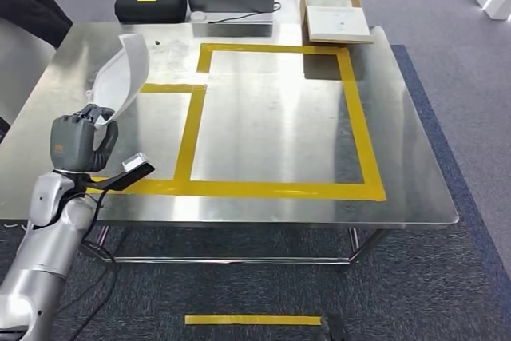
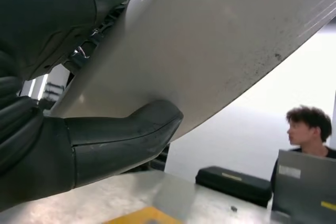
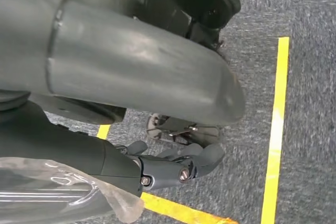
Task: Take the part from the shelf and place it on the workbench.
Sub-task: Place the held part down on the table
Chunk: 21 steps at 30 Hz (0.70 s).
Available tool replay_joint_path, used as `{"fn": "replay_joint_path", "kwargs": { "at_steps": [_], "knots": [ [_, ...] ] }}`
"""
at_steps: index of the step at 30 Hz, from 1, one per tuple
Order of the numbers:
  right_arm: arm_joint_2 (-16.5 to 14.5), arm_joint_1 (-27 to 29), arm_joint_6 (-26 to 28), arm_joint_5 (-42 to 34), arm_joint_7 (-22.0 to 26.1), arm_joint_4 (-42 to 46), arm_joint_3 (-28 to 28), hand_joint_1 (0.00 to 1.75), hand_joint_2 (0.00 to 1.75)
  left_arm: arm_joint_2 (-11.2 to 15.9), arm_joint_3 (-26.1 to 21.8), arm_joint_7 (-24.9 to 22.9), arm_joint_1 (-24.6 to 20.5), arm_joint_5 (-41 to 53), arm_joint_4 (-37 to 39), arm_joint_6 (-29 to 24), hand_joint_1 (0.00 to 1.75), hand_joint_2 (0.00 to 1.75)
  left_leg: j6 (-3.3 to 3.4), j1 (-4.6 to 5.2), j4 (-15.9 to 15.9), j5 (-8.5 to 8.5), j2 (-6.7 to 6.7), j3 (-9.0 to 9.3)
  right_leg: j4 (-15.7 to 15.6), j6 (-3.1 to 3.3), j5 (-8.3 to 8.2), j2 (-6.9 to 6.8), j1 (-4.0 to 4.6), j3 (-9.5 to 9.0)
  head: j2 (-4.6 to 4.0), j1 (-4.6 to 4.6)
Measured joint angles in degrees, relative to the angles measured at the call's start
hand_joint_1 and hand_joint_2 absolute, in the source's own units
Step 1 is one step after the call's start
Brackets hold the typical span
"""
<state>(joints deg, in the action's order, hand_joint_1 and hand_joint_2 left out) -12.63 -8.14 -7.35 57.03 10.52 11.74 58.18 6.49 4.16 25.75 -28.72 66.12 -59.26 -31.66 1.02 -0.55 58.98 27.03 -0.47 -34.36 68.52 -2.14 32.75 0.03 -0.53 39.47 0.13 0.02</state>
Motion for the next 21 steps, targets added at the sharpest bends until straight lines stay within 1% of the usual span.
{"fn": "replay_joint_path", "kwargs": {
  "at_steps": [1, 2, 3, 4, 5, 6, 7, 8, 10, 12, 13, 14, 16, 17, 18, 19, 20, 21],
  "knots": [
    [0.0, -0.05, -0.07, 0.27, -0.13, -0.01, -0.15, 0.0, 0.0, -0.53, 0.82, -0.4, -1.1, 0.51, 1.65, 0.31, 1.75, 1.75, 0.16, 0.07, 0.0, 0.06, -0.02, 0.03, 3.68, -0.06, 1.04, 0.0, -0.01, 2.09, 0.0, 0.06],
    [0.0, -0.07, -0.14, 0.51, -0.19, -0.02, -0.29, 0.0, 0.0, -1.08, 1.65, -0.67, -1.97, 0.87, 3.17, 0.59, 1.75, 1.75, 0.28, 0.14, 0.01, 0.13, -0.05, 0.1, 5.75, -0.07, 1.09, 0.01, 0.0, 3.46, 0.0, 0.06],
    [0.0, -0.12, -0.21, 0.75, -0.24, -0.02, -0.48, 0.0, 0.0, -1.65, 2.51, -0.8, -2.69, 1.22, 4.56, 0.83, 1.75, 1.75, 0.36, 0.22, 0.02, 0.21, -0.08, 0.21, 5.73, 0.01, 0.08, 0.01, 0.01, 3.89, 0.0, 0.11],
    [0.0, -0.22, -0.31, 0.99, -0.25, -0.03, -0.67, 0.0, 0.0, -2.22, 3.37, -0.85, -3.37, 1.54, 5.82, 0.99, 1.75, 1.75, 0.4, 0.29, 0.03, 0.32, -0.11, 0.37, 3.61, 0.17, -1.81, 0.01, 0.03, 3.26, 0.0, 0.1],
    [0.0, -0.37, -0.4, 1.21, -0.25, -0.03, -0.89, 0.0, 0.0, -2.85, 4.29, -0.94, -4.13, 1.88, 7.11, 0.97, 1.75, 1.75, 0.39, 0.34, 0.04, 0.47, -0.11, 0.57, -0.24, 0.43, -4.17, 0.0, 0.07, 1.75, 0.0, 0.1],
    [0.0, -0.56, -0.46, 1.4, -0.25, -0.03, -1.09, 0.0, 0.0, -3.53, 5.24, -1.09, -4.93, 2.17, 8.43, 0.63, 1.75, 1.75, 0.29, 0.47, 0.07, 0.64, -0.11, 0.67, -3.99, 0.68, -5.85, -0.01, 0.17, -0.07, 0.0, 0.09],
    [-0.03, -0.75, -0.51, 1.51, -0.25, -0.04, -1.22, 0.0, 0.0, -4.19, 6.14, -1.32, -5.68, 2.39, 9.63, 0.12, 1.75, 1.75, 0.16, 0.56, 0.13, 0.78, -0.11, 0.66, -7.12, 0.88, -6.83, -0.03, 0.27, -1.61, 0.0, 0.07],
    [-0.06, -0.92, -0.52, 1.61, -0.26, -0.05, -1.3, 0.0, 0.0, -4.84, 6.97, -1.55, -6.32, 2.61, 10.77, -0.45, 1.75, 1.75, -0.02, 0.62, 0.15, 0.84, -0.1, 0.61, -9.03, 1.03, -7.13, -0.01, 0.38, -2.59, 0.0, 0.04],
    [-0.13, -1.07, -0.51, 1.71, -0.32, -0.07, -1.34, 0.0, 0.0, -5.87, 8.23, -1.82, -7.03, 2.86, 12.5, -1.28, 1.75, 1.75, -0.46, 0.61, 0.07, 0.87, -0.05, 0.55, -9.84, 1.22, -6.78, 0.09, 0.44, -3.06, 0.0, 0.01],
    [-0.18, -1.09, -0.49, 1.79, -0.39, -0.07, -1.43, 0.0, 0.0, -6.65, 9.02, -1.84, -7.34, 2.86, 13.56, -1.84, 1.75, 1.75, -1.07, 0.53, 0.71, 1.53, 0.03, 0.45, -10.19, 1.57, -6.83, 0.15, 0.17, -3.44, 0.0, -0.04],
    [-0.21, -1.15, -0.49, 1.81, -0.43, -0.08, -1.49, 0.0, 0.0, -6.94, 9.36, -1.83, -7.57, 2.76, 14.04, -2.16, 1.75, 1.75, -1.39, 0.49, 2.34, 2.5, 0.05, -0.19, -10.39, 1.79, -6.82, 0.13, 0.0, -3.7, 0.0, -0.1],
    [-0.25, -1.2, -0.48, 1.83, -0.46, -0.09, -1.55, 0.0, 0.0, -7.2, 9.7, -1.82, -7.73, 2.62, 14.55, -2.49, 1.75, 1.75, -1.66, 0.36, 5.15, 3.89, 0.07, -1.44, -10.49, 1.98, -6.74, 0.11, -0.09, -3.95, 0.0, -0.15],
    [-0.26, -1.21, -0.45, 1.82, -0.55, -0.14, -1.61, 0.0, 0.0, -7.79, 10.38, -1.8, -7.73, 2.38, 15.59, -3.25, 1.75, 1.75, -2.11, 0.14, 12.52, 6.7, 0.08, -5.1, -10.48, 2.26, -6.49, 0.1, -0.11, -4.27, 0.0, -0.2],
    [-0.26, -1.12, -0.43, 1.8, -0.59, -0.15, -1.61, 0.0, 0.0, -8.15, 10.68, -1.82, -7.5, 2.41, 16.0, -3.62, 1.75, 1.75, -2.25, 0.02, 15.02, 7.16, 0.08, -6.52, -10.48, 2.31, -6.37, 0.12, -0.11, -4.42, 0.0, -0.2],
    [-0.26, -1.0, -0.41, 1.79, -0.62, -0.16, -1.6, 0.0, 0.0, -8.49, 11.02, -1.93, -7.25, 2.59, 16.35, -4.01, 1.75, 1.75, -2.32, -0.07, 15.53, 6.5, 0.09, -7.08, -10.46, 2.3, -6.24, 0.13, -0.11, -4.56, 0.0, -0.2],
    [-0.26, -0.89, -0.39, 1.77, -0.63, -0.17, -1.6, 0.0, 0.0, -8.84, 11.36, -2.12, -7.06, 2.86, 16.63, -4.34, 1.75, 1.75, -2.32, -0.14, 13.91, 4.85, 0.09, -6.66, -10.43, 2.22, -6.12, 0.15, -0.12, -4.71, 0.0, -0.21],
    [-0.26, -0.82, -0.39, 1.76, -0.64, -0.19, -1.6, 0.0, 0.0, -9.17, 11.66, -2.34, -6.97, 3.15, 16.86, -4.6, 1.75, 1.75, -2.26, -0.19, 10.57, 2.54, 0.12, -5.41, -10.4, 2.09, -5.99, 0.16, -0.12, -4.87, 0.0, -0.2],
    [-0.26, -0.78, -0.39, 1.75, -0.64, -0.22, -1.6, 0.0, 0.0, -9.44, 11.94, -2.55, -6.96, 3.35, 17.06, -4.82, 1.75, 1.75, -2.15, -0.2, 6.92, 0.69, 0.18, -3.93, -10.36, 1.91, -5.86, 0.15, -0.1, -4.96, 0.0, -0.19]
  ]
}}
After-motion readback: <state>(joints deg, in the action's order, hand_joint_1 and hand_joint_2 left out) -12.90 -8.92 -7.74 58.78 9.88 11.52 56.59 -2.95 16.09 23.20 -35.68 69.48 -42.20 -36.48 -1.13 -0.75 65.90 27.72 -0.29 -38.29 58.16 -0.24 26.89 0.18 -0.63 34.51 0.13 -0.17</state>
